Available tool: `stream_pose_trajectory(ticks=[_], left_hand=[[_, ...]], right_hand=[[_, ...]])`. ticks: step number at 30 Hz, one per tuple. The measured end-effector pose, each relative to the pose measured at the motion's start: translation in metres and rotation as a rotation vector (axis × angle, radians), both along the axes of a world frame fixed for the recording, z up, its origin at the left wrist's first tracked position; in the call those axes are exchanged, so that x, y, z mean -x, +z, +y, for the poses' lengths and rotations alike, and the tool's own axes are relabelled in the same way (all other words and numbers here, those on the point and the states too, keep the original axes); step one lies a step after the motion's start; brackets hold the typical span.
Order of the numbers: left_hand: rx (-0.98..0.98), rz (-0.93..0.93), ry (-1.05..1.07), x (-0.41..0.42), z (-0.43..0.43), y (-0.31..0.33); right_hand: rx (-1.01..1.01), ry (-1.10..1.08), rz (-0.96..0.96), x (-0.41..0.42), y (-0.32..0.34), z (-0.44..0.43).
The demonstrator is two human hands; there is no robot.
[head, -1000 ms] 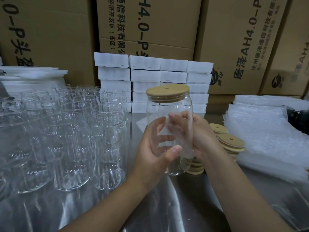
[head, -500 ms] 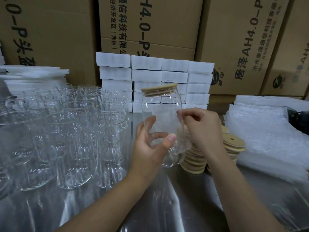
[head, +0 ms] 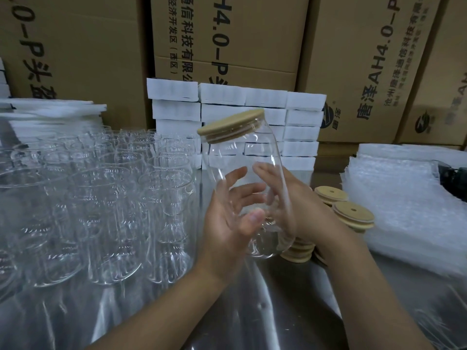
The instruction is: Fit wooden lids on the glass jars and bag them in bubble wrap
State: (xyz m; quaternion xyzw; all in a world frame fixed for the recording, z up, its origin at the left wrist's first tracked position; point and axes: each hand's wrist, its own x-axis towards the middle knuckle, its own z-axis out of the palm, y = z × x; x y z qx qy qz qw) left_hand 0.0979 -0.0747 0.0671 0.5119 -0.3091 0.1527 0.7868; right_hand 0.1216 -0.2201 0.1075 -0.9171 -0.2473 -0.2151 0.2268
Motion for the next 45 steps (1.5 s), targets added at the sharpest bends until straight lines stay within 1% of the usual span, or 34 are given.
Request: stream_pose_trajectory(ticks=[2,4,8,11,18,22,25,27,30,33,36,42,45], left_hand=[[0.048,0.023,-0.065,0.0,-0.001,0.002],[0.082,0.059,-0.087,0.0,-0.002,0.004],[0.098,0.114,-0.016,-0.002,-0.002,0.003],[0.075,0.091,0.051,-0.004,-0.002,0.0],[0.02,0.076,0.177,-0.007,-0.004,-0.004],[-0.001,0.103,0.255,-0.009,-0.006,-0.005],[-0.045,0.095,0.314,-0.013,-0.005,-0.007],[-0.098,0.077,0.343,-0.015,-0.003,-0.009],[-0.139,0.088,0.324,-0.016,-0.003,-0.01],[-0.13,0.121,0.274,-0.015,-0.002,-0.01],[-0.204,0.116,0.281,-0.012,-0.002,-0.009],[-0.19,0.08,0.21,-0.012,-0.003,-0.008],[-0.151,0.069,0.258,-0.013,-0.004,-0.006]], right_hand=[[-0.051,0.053,0.082,-0.001,0.0,0.002],[-0.063,0.036,0.142,0.001,0.002,0.002],[-0.08,0.088,0.106,0.008,0.006,-0.001],[-0.095,0.113,0.138,0.011,0.009,0.0],[-0.091,-0.078,0.124,0.017,0.015,-0.014],[-0.035,-0.083,0.261,0.023,0.015,-0.013],[-0.134,-0.047,0.426,0.026,0.016,-0.012],[-0.127,-0.026,0.493,0.028,0.017,-0.013],[-0.077,-0.03,0.465,0.027,0.017,-0.011],[-0.075,-0.052,0.403,0.024,0.017,-0.007],[-0.108,-0.116,0.348,0.022,0.015,-0.001],[-0.42,0.006,0.272,0.016,0.015,0.003],[-0.552,0.023,0.23,0.016,0.015,0.004]])
